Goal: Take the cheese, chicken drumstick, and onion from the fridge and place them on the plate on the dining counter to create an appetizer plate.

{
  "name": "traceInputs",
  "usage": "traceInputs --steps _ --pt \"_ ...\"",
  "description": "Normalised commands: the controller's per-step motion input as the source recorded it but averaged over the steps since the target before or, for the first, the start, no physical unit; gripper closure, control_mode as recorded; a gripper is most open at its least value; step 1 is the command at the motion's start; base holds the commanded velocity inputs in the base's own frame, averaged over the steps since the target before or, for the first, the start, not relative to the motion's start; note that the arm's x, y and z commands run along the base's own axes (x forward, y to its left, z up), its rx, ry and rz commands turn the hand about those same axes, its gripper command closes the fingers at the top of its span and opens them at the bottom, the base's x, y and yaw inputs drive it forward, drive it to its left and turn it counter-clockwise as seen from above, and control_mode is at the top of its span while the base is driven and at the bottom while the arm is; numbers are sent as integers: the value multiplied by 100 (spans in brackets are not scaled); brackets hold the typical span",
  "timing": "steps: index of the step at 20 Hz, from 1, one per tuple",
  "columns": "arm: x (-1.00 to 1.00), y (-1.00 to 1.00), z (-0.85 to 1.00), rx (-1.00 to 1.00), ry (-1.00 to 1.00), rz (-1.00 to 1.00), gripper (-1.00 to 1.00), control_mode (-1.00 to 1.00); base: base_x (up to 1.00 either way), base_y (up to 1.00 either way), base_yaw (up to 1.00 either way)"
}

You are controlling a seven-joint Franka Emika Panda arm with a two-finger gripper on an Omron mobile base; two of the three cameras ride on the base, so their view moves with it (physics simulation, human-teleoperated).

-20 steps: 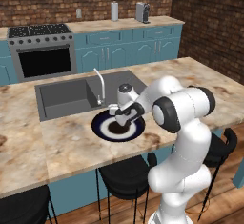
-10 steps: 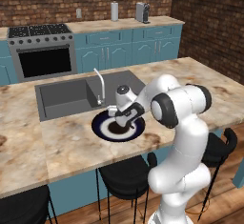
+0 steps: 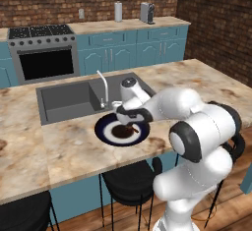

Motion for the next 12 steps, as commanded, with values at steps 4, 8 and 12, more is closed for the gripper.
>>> traceInputs --steps 4,8,12 --pt "-100 -55 80 9 -1 0 -100 -100 0 0 0" --pt "-100 -31 79 5 0 6 -100 -100 0 0 0" --pt "-92 -1 51 0 -2 28 -100 -100 0 0 0"
